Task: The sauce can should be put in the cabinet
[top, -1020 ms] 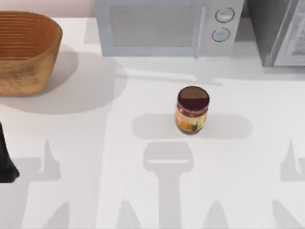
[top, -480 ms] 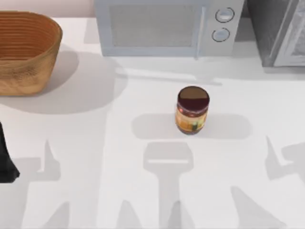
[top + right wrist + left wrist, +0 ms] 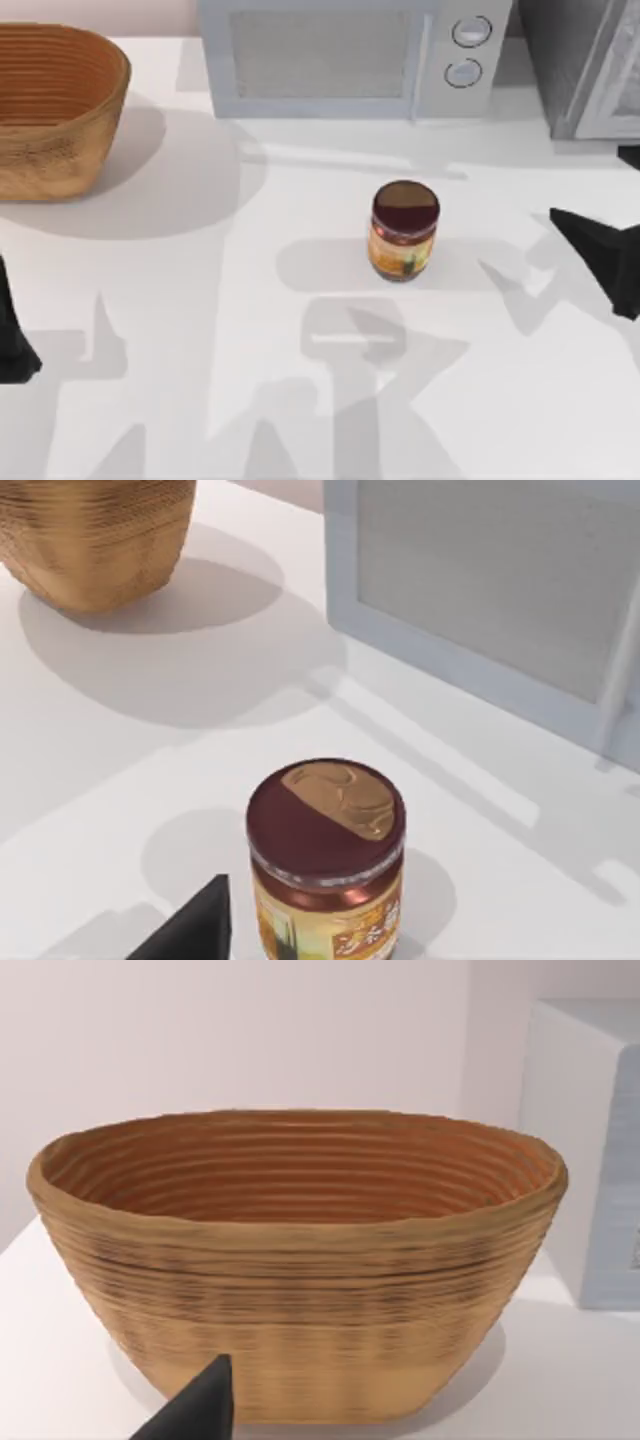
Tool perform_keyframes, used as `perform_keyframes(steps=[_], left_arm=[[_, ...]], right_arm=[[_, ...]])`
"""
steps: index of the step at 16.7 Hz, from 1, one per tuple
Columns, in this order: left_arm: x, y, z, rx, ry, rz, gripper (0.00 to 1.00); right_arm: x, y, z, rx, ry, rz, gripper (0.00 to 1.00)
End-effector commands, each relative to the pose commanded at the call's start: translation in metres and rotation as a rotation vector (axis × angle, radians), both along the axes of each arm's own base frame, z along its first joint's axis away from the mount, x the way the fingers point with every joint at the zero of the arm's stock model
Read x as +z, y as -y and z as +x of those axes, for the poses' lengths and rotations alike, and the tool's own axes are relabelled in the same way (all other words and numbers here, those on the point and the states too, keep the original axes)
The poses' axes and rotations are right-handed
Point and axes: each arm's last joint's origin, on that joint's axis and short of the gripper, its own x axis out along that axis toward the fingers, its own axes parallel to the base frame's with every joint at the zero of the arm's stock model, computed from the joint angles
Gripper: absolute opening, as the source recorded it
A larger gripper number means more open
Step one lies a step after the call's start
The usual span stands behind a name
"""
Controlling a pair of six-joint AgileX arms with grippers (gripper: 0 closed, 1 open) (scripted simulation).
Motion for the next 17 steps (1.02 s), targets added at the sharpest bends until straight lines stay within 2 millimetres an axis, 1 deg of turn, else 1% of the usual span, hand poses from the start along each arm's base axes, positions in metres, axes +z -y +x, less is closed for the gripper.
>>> perform_keyframes(steps=[2, 4, 6, 9, 11, 14, 16, 17], left_arm=[[0.0, 0.0, 0.0, 0.0, 0.0, 0.0, 1.0], [0.0, 0.0, 0.0, 0.0, 0.0, 0.0, 1.0], [0.0, 0.0, 0.0, 0.0, 0.0, 0.0, 1.0], [0.0, 0.0, 0.0, 0.0, 0.0, 0.0, 1.0], [0.0, 0.0, 0.0, 0.0, 0.0, 0.0, 1.0], [0.0, 0.0, 0.0, 0.0, 0.0, 0.0, 1.0], [0.0, 0.0, 0.0, 0.0, 0.0, 0.0, 1.0], [0.0, 0.0, 0.0, 0.0, 0.0, 0.0, 1.0]], right_arm=[[-0.008, -0.008, 0.033, 0.138, -0.02, 0.005, 1.0], [-0.023, -0.016, 0.066, 0.273, -0.028, 0.016, 1.0], [-0.045, -0.023, 0.097, 0.399, -0.026, 0.034, 1.0], [-0.089, -0.032, 0.135, 0.56, -0.005, 0.068, 1.0], [-0.119, -0.036, 0.154, 0.645, 0.018, 0.093, 1.0], [-0.159, -0.04, 0.17, 0.735, 0.056, 0.124, 1.0], [-0.177, -0.04, 0.176, 0.77, 0.077, 0.138, 1.0], [-0.183, -0.04, 0.178, 0.78, 0.084, 0.142, 1.0]])
